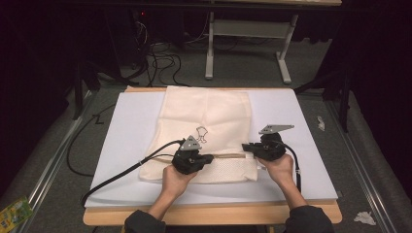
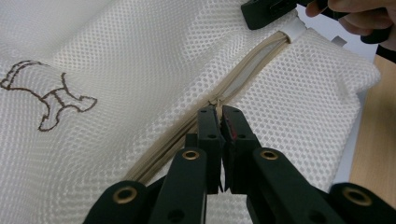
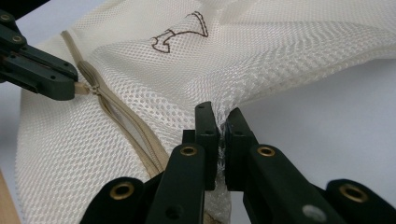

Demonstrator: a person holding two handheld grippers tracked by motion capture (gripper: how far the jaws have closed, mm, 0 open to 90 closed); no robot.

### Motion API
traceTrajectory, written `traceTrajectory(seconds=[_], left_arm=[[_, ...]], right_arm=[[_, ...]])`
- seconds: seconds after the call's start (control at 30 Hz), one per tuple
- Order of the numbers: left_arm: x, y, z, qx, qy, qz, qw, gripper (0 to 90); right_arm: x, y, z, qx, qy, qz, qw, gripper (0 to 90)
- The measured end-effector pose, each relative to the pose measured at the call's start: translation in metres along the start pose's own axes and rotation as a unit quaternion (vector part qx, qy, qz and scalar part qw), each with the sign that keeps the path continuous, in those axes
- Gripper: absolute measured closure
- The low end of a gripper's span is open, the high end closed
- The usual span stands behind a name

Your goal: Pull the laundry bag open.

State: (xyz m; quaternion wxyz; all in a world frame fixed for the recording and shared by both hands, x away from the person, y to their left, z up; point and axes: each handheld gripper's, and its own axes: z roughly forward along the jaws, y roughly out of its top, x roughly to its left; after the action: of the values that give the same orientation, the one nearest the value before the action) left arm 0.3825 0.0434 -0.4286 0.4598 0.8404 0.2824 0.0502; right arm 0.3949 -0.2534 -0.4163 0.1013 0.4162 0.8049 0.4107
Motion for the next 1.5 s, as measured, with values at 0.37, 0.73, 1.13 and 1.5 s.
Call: traceTrajectory(seconds=[0.37, 0.73, 1.13, 1.5], left_arm=[[0.004, -0.002, -0.007, -0.008, 0.002, -0.005, 1.0, 87.3], [0.009, -0.004, -0.017, -0.017, 0.011, -0.009, 0.9998, 87.4], [0.011, -0.006, -0.024, -0.024, 0.011, -0.011, 0.9996, 87.3], [0.012, -0.009, -0.028, -0.026, 0.014, -0.011, 0.9995, 87.4]], right_arm=[[-0.001, 0.0, 0.001, 0.0, -0.003, 0.001, 1.0, 88.3], [-0.003, -0.001, 0.0, -0.001, -0.009, 0.001, 1.0, 88.3], [-0.003, -0.001, 0.0, -0.002, -0.009, 0.002, 1.0, 88.3], [-0.002, -0.001, 0.001, 0.002, -0.012, -0.005, 0.9999, 88.3]])
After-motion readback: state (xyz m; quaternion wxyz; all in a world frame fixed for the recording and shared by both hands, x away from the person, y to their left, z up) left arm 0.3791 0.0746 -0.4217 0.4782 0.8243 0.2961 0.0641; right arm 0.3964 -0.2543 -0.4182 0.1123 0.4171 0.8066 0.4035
